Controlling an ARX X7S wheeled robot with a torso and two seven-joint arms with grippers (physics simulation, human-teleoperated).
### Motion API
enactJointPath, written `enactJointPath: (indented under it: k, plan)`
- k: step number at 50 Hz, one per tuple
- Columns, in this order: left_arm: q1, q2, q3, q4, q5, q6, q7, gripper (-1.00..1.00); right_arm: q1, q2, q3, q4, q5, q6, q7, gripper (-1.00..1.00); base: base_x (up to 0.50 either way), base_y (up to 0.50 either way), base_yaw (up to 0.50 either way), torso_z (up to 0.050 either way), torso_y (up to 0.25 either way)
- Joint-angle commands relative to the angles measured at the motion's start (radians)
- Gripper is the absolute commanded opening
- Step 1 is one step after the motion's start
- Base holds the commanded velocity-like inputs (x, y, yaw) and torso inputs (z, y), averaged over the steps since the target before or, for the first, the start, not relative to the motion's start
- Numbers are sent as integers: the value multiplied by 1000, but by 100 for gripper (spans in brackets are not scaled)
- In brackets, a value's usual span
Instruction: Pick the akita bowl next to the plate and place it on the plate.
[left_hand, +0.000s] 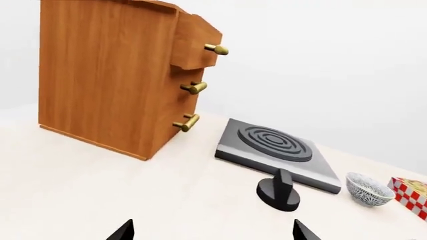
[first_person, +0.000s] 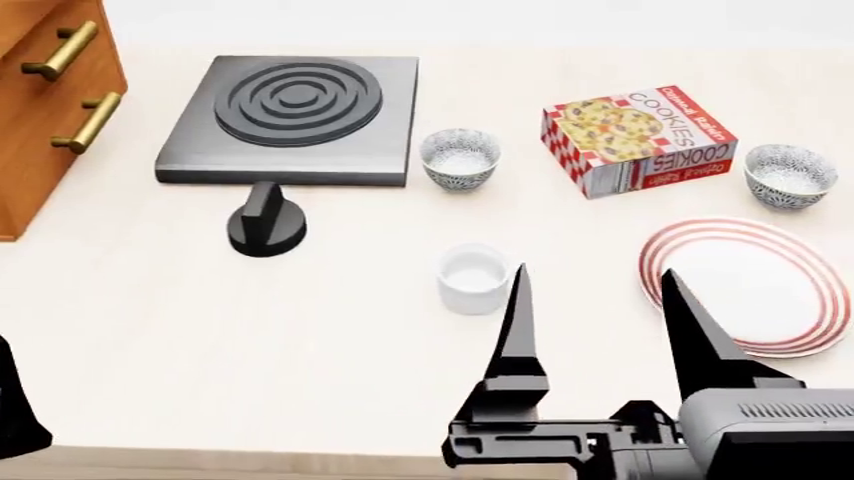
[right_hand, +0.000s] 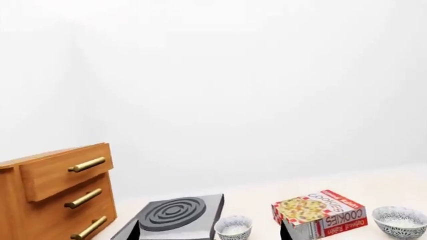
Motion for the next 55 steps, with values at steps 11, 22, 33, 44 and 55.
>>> enactJointPath:
  k: [11, 22, 33, 44, 55]
  plan:
    - [9, 8, -38, -56, -30, 53, 13, 100, 6, 36, 32, -32, 59, -3, 18, 100, 0, -500, 0, 0, 0]
    - [7, 6, -31, -76, -30, 67, 19, 100, 3, 50, 24, -14, 60, -22, 24, 100, 0, -500, 0, 0, 0]
    - [6, 2, -32, -80, -39, 68, 16, 100, -1, 58, 15, -9, 68, -32, 34, 100, 0, -500, 0, 0, 0]
    - [9, -1, -30, -75, -45, 68, 11, 100, -1, 70, 4, -6, 71, -38, 44, 100, 0, -500, 0, 0, 0]
    - [9, -3, -27, -81, -49, 72, 8, 100, -8, 85, -17, -4, 64, -55, 44, 100, 0, -271, 0, 0, 0]
